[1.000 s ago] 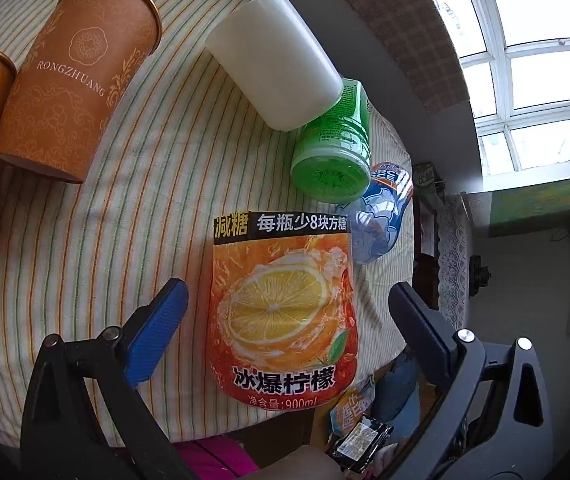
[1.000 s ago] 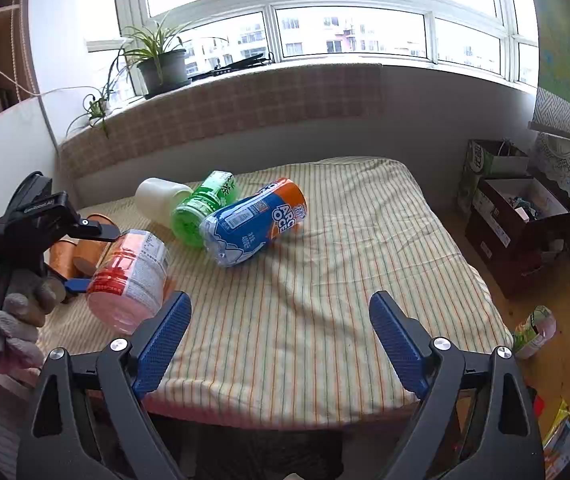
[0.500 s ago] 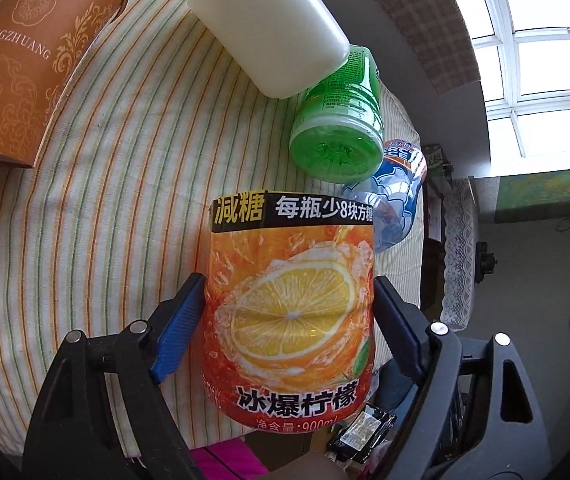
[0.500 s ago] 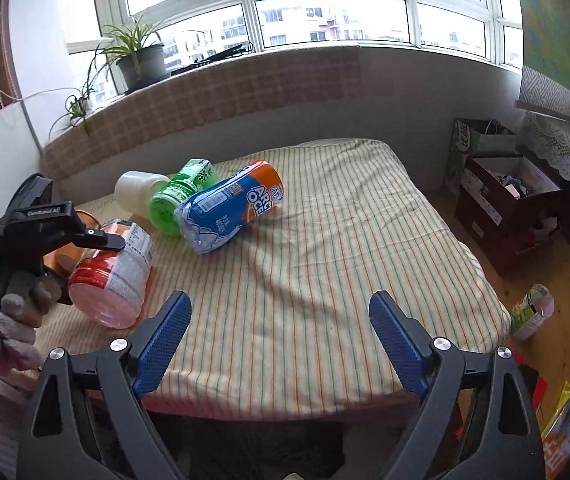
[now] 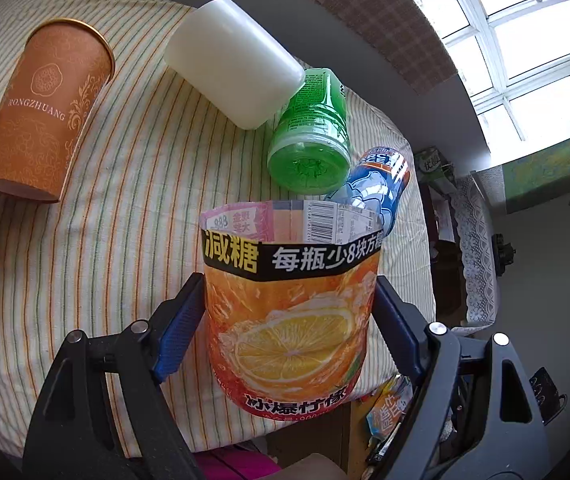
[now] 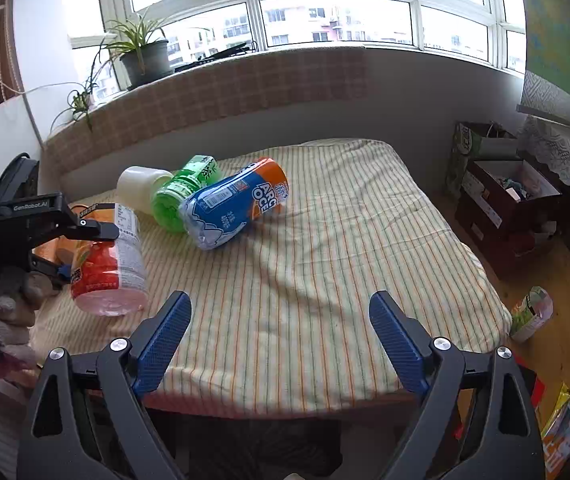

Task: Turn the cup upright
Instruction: 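Grasp the cup rim with the left gripper and set it down upright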

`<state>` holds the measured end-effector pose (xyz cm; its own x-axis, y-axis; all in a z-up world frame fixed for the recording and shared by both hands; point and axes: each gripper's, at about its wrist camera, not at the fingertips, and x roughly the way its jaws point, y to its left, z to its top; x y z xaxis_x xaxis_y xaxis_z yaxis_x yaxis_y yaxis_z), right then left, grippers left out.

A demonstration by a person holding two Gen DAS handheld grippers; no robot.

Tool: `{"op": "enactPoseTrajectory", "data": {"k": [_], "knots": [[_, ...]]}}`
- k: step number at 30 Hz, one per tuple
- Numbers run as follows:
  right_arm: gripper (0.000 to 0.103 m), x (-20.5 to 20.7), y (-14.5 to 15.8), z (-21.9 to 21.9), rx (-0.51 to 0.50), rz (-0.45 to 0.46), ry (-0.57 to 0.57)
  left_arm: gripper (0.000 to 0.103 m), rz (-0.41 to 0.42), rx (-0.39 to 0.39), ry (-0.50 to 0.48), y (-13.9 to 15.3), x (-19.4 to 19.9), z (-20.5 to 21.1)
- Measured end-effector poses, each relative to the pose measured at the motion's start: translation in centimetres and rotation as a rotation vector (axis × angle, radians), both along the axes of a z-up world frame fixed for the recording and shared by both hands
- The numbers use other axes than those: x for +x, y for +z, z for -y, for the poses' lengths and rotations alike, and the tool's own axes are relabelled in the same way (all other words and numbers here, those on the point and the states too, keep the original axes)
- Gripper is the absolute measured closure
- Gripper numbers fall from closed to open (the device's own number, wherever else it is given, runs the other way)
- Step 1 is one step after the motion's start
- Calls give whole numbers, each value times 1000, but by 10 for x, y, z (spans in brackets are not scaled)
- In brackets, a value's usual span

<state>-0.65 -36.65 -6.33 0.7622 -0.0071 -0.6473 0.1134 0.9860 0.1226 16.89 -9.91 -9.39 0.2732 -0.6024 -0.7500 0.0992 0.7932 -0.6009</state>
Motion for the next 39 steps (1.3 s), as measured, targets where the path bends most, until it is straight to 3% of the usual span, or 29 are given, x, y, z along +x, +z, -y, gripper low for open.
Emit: {"op": "enactPoseTrajectory", "data": {"k": [8,19,30,39], "knots": [[12,3,3,-12,-3,10,27,19,237,183,8,26,-20,7],[12,4,4,-24,-22,22,36,19,456,371,3,20,-31,21],[12,3,6,-28,-31,24,37,19,469,336,12,9,-34,14],[12,3,7,-33,-27,28,46,19,431,288,-45,7,-39,9]]}}
